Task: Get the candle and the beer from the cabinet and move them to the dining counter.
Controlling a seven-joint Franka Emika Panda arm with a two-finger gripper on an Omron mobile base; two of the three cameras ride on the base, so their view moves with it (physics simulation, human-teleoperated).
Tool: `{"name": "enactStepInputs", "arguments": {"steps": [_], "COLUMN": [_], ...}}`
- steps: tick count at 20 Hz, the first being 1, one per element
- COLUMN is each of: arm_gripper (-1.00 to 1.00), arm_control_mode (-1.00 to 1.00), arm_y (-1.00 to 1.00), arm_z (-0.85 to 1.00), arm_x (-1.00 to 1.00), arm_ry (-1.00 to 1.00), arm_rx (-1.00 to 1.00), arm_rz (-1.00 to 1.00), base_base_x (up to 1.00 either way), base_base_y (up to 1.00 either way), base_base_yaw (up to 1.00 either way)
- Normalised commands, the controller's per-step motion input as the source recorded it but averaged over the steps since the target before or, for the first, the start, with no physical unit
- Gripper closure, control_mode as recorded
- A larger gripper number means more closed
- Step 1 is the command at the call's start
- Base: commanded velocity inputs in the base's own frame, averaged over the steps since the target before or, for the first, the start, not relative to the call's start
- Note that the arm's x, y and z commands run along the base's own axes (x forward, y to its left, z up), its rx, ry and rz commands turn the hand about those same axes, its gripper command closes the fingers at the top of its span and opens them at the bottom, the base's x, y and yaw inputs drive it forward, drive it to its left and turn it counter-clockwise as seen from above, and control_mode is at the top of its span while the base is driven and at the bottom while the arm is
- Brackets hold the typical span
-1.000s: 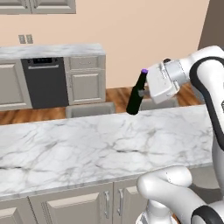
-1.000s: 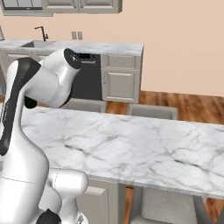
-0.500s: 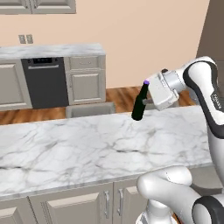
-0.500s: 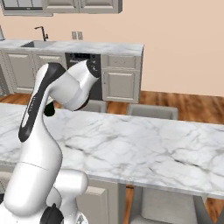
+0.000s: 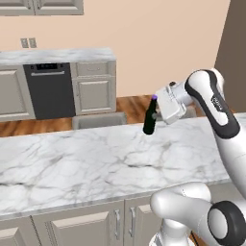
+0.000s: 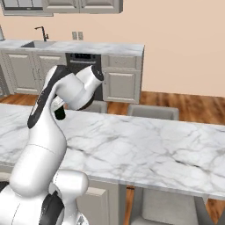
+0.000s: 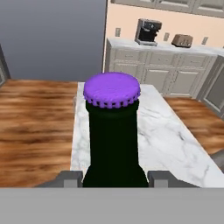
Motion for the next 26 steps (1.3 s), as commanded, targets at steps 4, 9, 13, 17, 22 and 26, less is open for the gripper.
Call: {"name": "enactStepInputs", "arguments": {"steps": [4, 9, 13, 17, 22, 26], "arm_gripper": [1.0, 1.0, 1.0, 1.0, 1.0, 1.0], "arm_control_mode": [-1.0, -1.0, -1.0, -1.0, -1.0, -1.0], "arm_y": [0.0, -0.01, -0.01, 0.0, 0.0, 0.0], "arm_z": [-0.54, -0.49, -0.48, -0.47, -0.47, -0.45], "arm_x": [0.54, 0.49, 0.48, 0.49, 0.44, 0.38], "arm_ry": [0.0, 0.0, 0.0, 0.0, 0.02, 0.06], "arm_rx": [0.0, 0.0, 0.0, 0.0, 0.0, 0.0], "arm_rz": [0.0, 0.0, 0.0, 0.0, 0.02, 0.03], "base_base_x": [0.0, 0.0, 0.0, 0.0, 0.0, 0.0], "base_base_y": [0.0, 0.0, 0.0, 0.0, 0.0, 0.0], "base_base_yaw": [0.0, 0.0, 0.0, 0.0, 0.0, 0.0]}}
